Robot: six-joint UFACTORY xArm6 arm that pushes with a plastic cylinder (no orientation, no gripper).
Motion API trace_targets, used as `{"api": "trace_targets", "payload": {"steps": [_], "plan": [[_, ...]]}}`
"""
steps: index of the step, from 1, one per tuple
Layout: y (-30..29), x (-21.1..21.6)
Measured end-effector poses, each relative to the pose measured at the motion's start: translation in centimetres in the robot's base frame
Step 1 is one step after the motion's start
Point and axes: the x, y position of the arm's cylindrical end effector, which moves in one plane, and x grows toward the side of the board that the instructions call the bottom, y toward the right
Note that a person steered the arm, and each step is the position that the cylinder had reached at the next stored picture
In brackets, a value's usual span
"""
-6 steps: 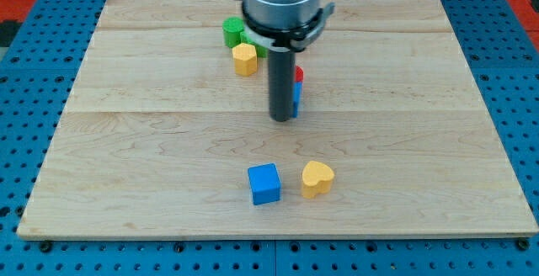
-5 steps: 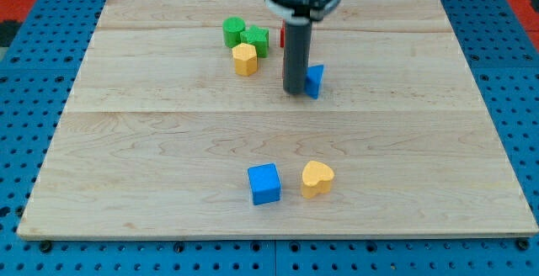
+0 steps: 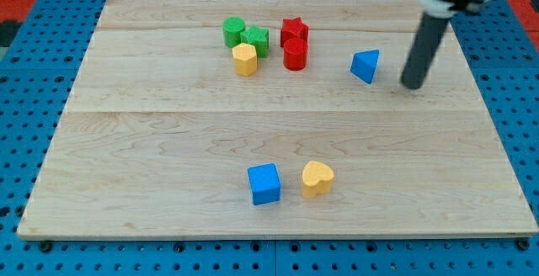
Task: Slide the blue triangle closer to the red circle
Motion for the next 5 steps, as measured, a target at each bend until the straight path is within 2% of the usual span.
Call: {"api": "trace_targets", "payload": {"steps": [1, 2, 3, 4, 5], "plan": [[-4.1, -3.2], [-10.9, -2.8], [-13.6, -3.1], [-12.4, -11.3], [-15.2, -13.5]]}}
